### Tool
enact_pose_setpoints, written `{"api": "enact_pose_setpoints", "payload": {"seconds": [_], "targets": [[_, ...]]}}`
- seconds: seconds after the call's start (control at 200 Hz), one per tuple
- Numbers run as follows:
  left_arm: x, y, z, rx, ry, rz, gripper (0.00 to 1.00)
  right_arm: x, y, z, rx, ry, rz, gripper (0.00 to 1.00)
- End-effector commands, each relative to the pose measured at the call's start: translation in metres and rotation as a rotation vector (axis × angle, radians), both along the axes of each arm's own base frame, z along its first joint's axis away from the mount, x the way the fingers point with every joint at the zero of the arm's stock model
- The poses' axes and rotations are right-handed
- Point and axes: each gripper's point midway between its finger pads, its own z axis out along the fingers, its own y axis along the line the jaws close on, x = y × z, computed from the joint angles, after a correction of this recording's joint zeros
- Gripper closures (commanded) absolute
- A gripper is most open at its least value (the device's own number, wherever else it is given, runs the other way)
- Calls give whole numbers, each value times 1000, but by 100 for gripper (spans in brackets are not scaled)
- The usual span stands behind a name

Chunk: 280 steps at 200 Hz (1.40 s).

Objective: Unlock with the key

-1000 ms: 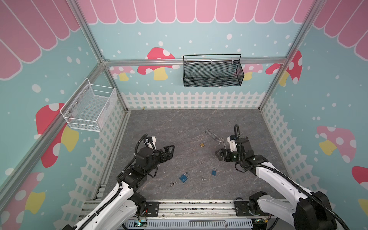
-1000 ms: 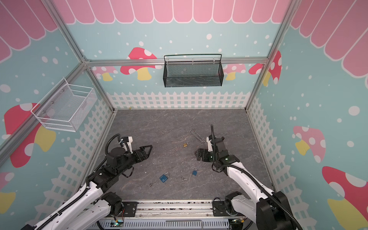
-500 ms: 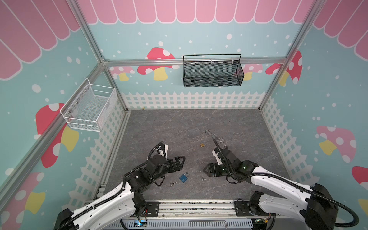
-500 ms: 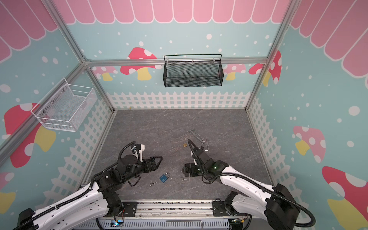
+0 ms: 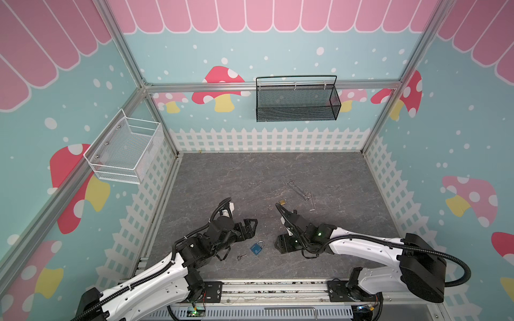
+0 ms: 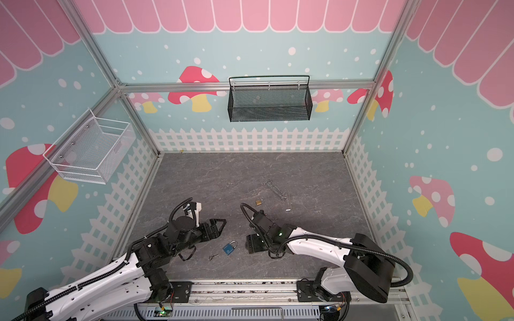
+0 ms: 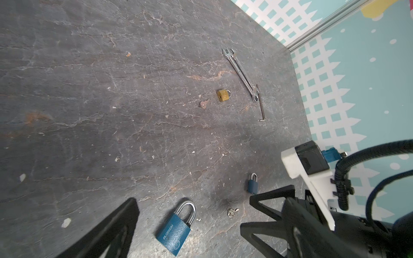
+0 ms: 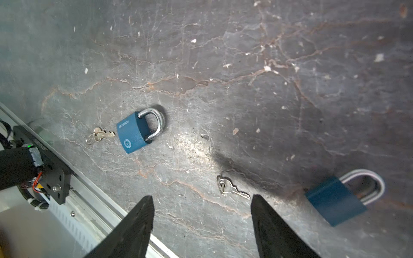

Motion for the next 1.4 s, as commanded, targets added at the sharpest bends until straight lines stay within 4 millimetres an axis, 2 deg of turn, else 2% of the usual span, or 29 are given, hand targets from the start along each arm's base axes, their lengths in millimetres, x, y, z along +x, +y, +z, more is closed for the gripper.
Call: {"api": "enact_pose_setpoints", "payload": {"seconds": [0.0, 0.365, 0.705, 0.986, 1.141, 1.206, 1.396], "targets": [[-1, 5, 1, 26, 13, 21, 0, 5, 4, 2, -13, -42, 31, 34], [-2, 6, 1, 25, 29, 27, 0, -2, 3, -20, -86, -31, 104, 52], [-1, 6, 4, 9, 33, 37, 0, 0, 8, -33, -149, -42, 153, 61], [-2, 7, 1, 11, 38, 42, 0, -3, 6, -44, -202, -33, 172, 75], [-1, 7, 2, 10, 38, 45, 0, -5, 2, -46, -232, -35, 178, 78], [-1, 7, 2, 9, 38, 48, 0, -5, 2, -47, -235, -33, 176, 84], [-2, 6, 1, 6, 42, 45, 0, -1, 3, -42, -236, -55, 169, 90]]}}
